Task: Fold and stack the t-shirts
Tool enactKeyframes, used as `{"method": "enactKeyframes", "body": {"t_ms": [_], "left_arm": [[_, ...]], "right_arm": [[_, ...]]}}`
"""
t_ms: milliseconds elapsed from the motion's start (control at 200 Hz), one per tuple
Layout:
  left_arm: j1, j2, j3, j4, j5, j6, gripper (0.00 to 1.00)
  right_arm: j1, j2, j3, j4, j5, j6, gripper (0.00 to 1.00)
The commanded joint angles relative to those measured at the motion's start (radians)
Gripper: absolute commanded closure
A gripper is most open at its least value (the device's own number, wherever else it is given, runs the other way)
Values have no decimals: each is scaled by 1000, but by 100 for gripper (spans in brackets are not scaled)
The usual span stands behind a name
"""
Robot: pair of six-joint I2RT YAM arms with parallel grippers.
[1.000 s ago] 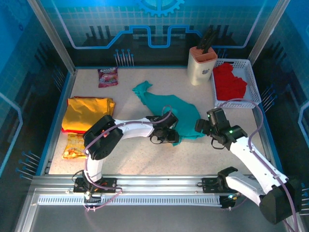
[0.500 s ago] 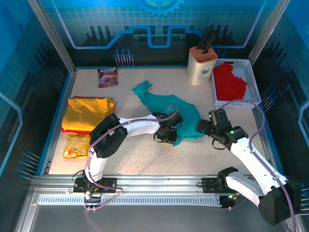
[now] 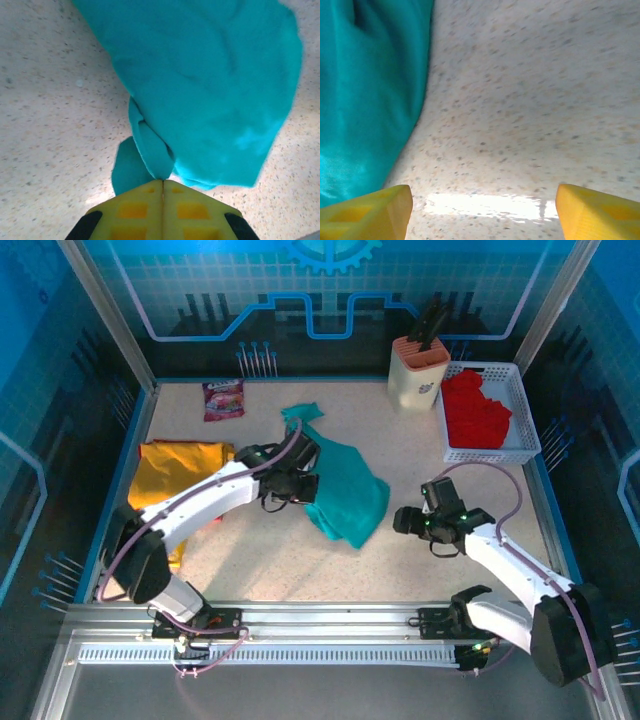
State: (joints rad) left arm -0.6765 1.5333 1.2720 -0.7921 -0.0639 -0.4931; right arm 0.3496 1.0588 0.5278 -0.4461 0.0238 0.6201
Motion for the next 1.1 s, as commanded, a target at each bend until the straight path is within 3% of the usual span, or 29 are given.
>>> {"method": "enactKeyframes", "body": {"t_ms": [0, 260, 405, 450, 535, 665, 770, 976, 1096], "left_arm": [[14, -26, -26, -89, 12, 41, 100], [50, -27, -46, -63, 45, 28, 100], [61, -29, -59, -51, 57, 27, 100], [64, -33, -63, -47, 62, 26, 100], [72, -40, -74, -38, 69, 22, 100], [89, -52, -86, -39, 90, 23, 100], [109, -73, -102, -42, 91, 26, 100], [186, -137, -128, -77, 81, 59, 100], [234, -174, -147, -95, 90, 85, 100]], "right_arm": [[72, 29, -10, 133, -88, -27, 25], [392, 116, -14, 307, 24, 25, 20], [569, 199, 26, 317, 191, 78, 16], [599, 245, 55, 273, 261, 114, 17], [623, 327, 102, 232, 312, 149, 29], [661, 406, 169, 178, 385, 173, 31], [646, 428, 187, 148, 391, 190, 48], [548, 345, 161, 134, 378, 154, 100], [454, 281, 163, 126, 329, 86, 100]]}}
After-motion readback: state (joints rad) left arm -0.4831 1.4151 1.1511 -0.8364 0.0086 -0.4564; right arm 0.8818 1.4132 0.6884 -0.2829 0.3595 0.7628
